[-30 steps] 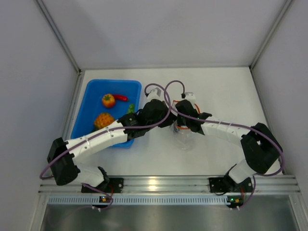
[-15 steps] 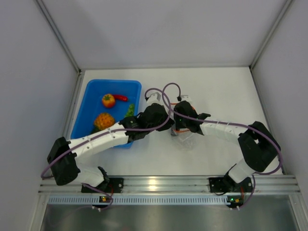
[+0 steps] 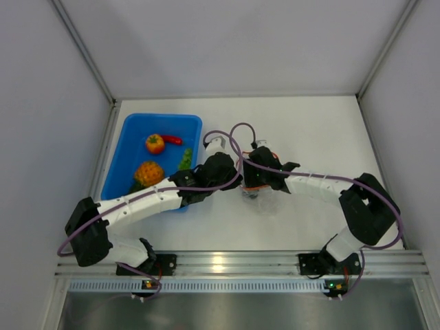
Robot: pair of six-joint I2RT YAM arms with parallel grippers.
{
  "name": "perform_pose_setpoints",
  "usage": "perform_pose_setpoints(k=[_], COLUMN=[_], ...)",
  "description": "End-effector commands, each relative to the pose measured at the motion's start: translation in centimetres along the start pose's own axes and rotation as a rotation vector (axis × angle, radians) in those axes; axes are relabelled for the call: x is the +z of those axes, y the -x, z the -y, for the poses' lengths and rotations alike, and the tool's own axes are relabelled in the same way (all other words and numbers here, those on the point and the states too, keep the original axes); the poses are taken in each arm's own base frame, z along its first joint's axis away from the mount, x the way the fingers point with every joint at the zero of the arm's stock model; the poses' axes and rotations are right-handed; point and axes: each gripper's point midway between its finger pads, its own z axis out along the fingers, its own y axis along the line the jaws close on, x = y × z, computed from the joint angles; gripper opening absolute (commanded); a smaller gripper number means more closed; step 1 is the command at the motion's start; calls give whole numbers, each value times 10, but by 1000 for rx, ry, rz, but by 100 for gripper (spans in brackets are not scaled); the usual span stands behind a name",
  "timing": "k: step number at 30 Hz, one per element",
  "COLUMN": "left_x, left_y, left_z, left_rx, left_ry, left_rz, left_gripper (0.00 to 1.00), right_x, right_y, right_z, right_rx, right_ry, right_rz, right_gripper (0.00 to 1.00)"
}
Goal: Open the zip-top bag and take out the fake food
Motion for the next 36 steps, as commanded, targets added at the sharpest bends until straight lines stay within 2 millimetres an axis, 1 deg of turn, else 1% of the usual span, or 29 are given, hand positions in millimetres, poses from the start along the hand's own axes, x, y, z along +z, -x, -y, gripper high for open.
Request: perform_pose_setpoints(k=[1, 4, 10, 14, 15, 18, 25, 28, 29, 32, 33, 35, 36], left_x=[2, 6, 10, 8, 8, 8, 9, 9, 8, 7, 7, 6, 5], left_y=[7, 4, 0, 1, 2, 2, -1, 0, 0, 1, 0, 0, -1], left_z=[-4, -8, -16, -20, -22, -21, -20, -22, -22, -24, -24, -24, -23], left_rx=[9, 16, 22, 22, 23, 21, 22, 21, 21, 24, 25, 27, 27], left_ry=[13, 27, 54, 64, 68, 64, 62, 65, 64, 70, 68, 65, 61], left_rz=[34, 29, 30, 43, 47, 48, 35, 38, 41, 46, 44, 42, 36], left_gripper=[0, 0, 0, 0, 0, 0, 0, 0, 0, 0, 0, 0, 0], right_x=[-13, -18, -25, -24, -23, -20, -15, -19, -21, -28, -32, -36, -40], right_y=[-8, -14, -31, -45, -49, -56, -63, -57, -55, -43, -36, -32, -25], right_z=[0, 1, -8, -5, -3, 1, 1, -2, -3, -4, -6, -7, -9], right_rx=[-38, -47, -51, -57, -59, -56, -52, -50, -49, -47, -47, -48, -49], right_ry=[-7, 0, 80, 76, 72, 59, 55, 60, 65, 69, 72, 72, 79], right_rz=[-24, -39, -106, -140, -150, -162, -178, -154, -146, -109, -87, -74, -54], right_gripper=[63, 66, 65, 66, 70, 70, 70, 62, 54, 42, 41, 41, 41])
